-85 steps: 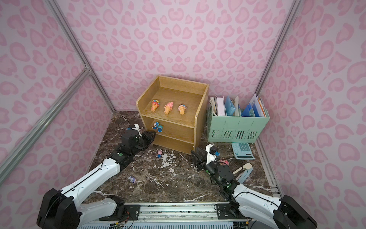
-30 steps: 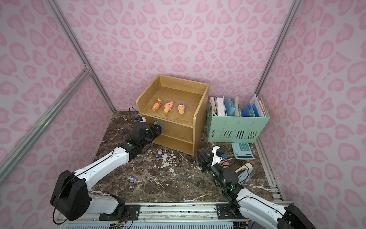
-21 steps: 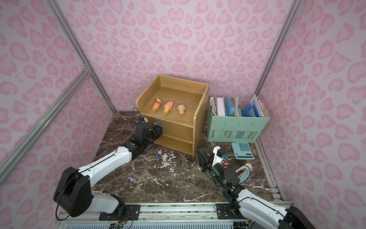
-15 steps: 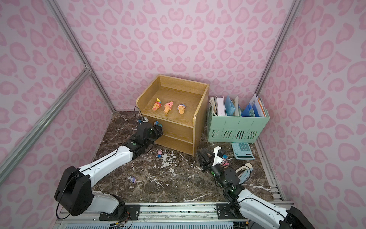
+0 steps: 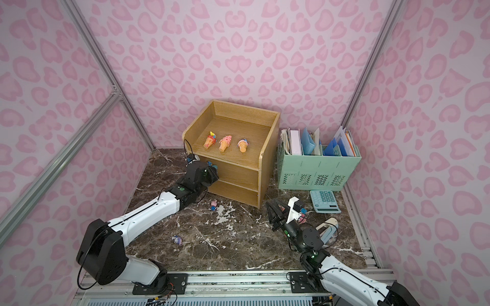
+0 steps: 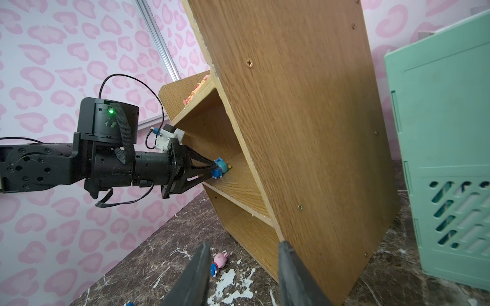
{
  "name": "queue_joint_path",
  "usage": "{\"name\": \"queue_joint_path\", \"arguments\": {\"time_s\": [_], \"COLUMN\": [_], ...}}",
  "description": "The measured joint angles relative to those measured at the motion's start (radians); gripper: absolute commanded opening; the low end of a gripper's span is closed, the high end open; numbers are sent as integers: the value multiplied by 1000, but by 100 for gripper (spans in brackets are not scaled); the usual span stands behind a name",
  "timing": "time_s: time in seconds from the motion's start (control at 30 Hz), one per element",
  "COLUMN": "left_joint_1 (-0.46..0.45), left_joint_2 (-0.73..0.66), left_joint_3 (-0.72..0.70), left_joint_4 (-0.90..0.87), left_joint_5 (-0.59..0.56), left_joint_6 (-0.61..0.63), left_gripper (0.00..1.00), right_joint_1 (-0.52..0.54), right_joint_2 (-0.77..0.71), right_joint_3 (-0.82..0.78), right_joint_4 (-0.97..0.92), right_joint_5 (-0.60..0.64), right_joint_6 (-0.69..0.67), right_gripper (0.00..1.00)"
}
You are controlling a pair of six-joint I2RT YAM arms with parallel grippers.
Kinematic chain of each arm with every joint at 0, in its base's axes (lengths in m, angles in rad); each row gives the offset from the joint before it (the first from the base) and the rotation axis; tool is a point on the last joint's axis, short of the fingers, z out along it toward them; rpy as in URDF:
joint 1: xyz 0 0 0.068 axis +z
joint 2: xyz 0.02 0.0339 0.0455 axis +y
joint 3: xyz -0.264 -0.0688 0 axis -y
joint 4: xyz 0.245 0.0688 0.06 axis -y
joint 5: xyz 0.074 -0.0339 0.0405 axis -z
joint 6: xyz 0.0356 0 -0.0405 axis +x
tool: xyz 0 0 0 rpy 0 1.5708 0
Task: Organize plastic toys on shelves
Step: Adjust the plastic toy on the shelf.
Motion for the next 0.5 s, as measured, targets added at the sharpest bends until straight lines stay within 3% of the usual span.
{"name": "queue_joint_path", "arguments": {"time_s": [0.5], "left_joint_1": [-3], "left_joint_2": [2], "left_joint_3": [52], "left_joint_4": [-187], "left_joint_5": [6], "left_joint_6": [167], "left_gripper": [29], "right_joint_1": [-7], "right_joint_2": [-34], "right_joint_3": [-8], "right_joint_4": [-12], "right_joint_5": [0], "right_joint_6": [0], "right_gripper": [44]}}
